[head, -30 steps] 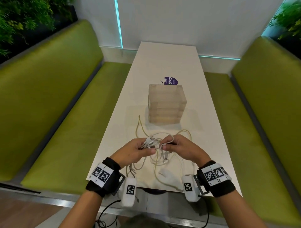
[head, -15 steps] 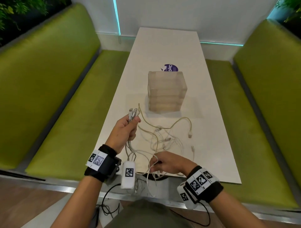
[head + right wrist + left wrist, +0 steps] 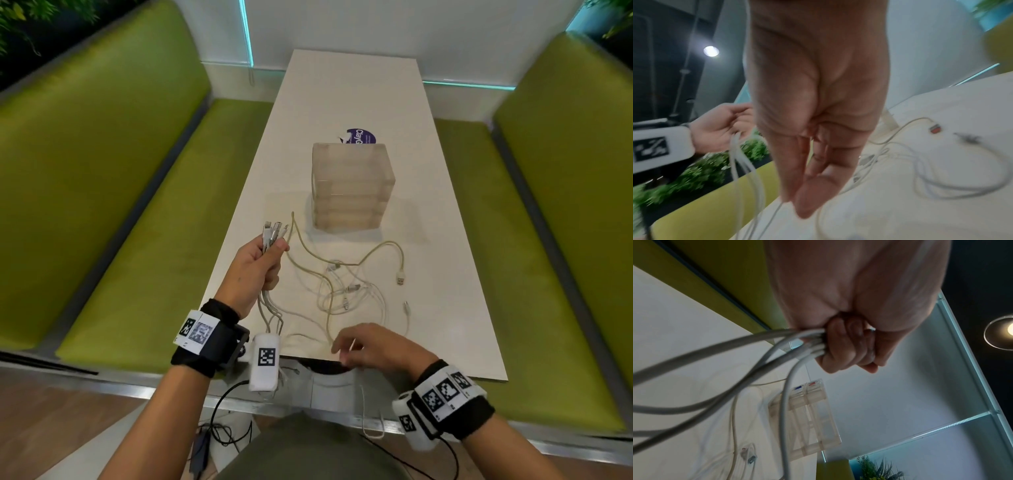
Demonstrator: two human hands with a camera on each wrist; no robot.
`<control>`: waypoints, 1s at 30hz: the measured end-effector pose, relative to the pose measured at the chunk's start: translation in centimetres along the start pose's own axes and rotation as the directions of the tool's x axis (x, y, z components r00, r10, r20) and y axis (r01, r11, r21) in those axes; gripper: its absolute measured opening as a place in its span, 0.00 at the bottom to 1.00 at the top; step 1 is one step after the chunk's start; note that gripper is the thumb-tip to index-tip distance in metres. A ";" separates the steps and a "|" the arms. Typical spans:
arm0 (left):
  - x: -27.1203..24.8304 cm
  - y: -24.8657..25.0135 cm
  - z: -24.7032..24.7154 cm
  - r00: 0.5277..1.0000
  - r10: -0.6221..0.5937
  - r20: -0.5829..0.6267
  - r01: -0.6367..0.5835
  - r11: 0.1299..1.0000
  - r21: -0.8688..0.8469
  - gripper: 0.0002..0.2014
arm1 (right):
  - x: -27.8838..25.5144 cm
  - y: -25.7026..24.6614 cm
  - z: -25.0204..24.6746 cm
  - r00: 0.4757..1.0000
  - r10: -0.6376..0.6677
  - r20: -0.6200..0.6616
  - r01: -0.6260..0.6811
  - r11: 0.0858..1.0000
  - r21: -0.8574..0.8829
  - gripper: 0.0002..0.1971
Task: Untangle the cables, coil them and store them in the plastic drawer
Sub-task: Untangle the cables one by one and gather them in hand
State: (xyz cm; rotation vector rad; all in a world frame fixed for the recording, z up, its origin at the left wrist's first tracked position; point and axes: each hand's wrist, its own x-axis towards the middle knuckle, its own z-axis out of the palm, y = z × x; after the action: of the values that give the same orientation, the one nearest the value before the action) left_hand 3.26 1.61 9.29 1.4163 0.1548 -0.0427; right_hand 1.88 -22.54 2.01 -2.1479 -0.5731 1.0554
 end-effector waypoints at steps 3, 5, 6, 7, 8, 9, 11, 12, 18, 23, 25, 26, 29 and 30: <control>0.1 -0.1 0.1 1.000 -0.002 0.006 0.003 1.000 -0.011 0.09 | -0.3 2.0 -2.1 0.951 0.087 -0.297 -0.084 0.996 0.022 0.07; 0.1 -0.1 0.3 1.000 -0.003 0.014 0.003 1.000 -0.017 0.09 | -0.1 4.1 -3.4 0.814 0.208 -0.543 -0.249 0.969 -0.001 0.05; 0.2 -0.1 0.4 1.000 -0.005 0.016 0.005 1.000 -0.020 0.09 | -0.1 4.9 -4.0 0.730 0.295 -0.616 -0.350 0.936 0.033 0.08; 0.2 -0.2 0.5 1.000 -0.008 0.019 0.008 1.000 -0.024 0.09 | 0.0 5.6 -4.2 0.667 0.395 -0.632 -0.444 0.892 0.089 0.13; 0.2 -0.2 0.6 1.000 -0.012 0.025 0.012 0.999 -0.029 0.08 | 0.1 6.1 -4.3 0.629 0.482 -0.609 -0.510 0.848 0.143 0.17; 0.2 -0.2 0.7 0.999 -0.019 0.033 0.020 0.999 -0.038 0.07 | 0.1 6.3 -4.3 0.610 0.532 -0.586 -0.542 0.821 0.181 0.19; 0.3 -0.3 1.0 0.998 -0.036 0.045 0.039 0.997 -0.069 0.06 | 0.3 6.5 -4.2 0.595 0.556 -0.580 -0.525 0.816 0.243 0.19; 0.3 -0.4 1.1 0.998 -0.043 0.048 0.046 0.996 -0.082 0.07 | 0.4 6.6 -4.1 0.590 0.553 -0.588 -0.504 0.822 0.266 0.18; 0.3 -1.0 1.6 0.992 -0.045 0.114 0.055 0.995 -0.083 0.10 | -0.1 5.0 -5.1 0.622 0.401 -0.672 -0.235 0.915 0.329 0.06; 0.3 -1.5 3.8 0.993 -0.007 0.119 0.020 0.995 -0.101 0.09 | -1.8 -2.8 -5.9 0.731 0.077 -0.678 0.306 0.851 0.426 0.07; 0.2 -1.8 4.7 0.992 -0.011 0.129 0.028 0.990 -0.135 0.07 | -1.5 -5.6 -5.7 0.731 0.011 -0.682 0.403 0.800 0.445 0.10; 0.0 -1.9 5.0 0.991 -0.012 0.133 0.031 0.989 -0.146 0.07 | -1.2 -6.6 -5.6 0.725 0.002 -0.689 0.431 0.779 0.455 0.12; -0.4 -1.9 5.6 0.988 0.015 0.152 0.003 0.993 -0.120 0.08 | -0.2 -8.3 -5.2 0.709 -0.001 -0.706 0.478 0.737 0.478 0.16; -0.5 -1.9 5.6 0.988 0.023 0.151 -0.005 0.993 -0.120 0.09 | 0.2 -8.5 -5.0 0.705 0.008 -0.709 0.489 0.718 0.495 0.17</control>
State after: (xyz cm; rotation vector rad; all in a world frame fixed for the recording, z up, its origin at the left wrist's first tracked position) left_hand 3.01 -4.26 8.35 1.2896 0.0207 -0.1273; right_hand 5.26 -18.48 10.38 -1.5577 -0.0965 0.1808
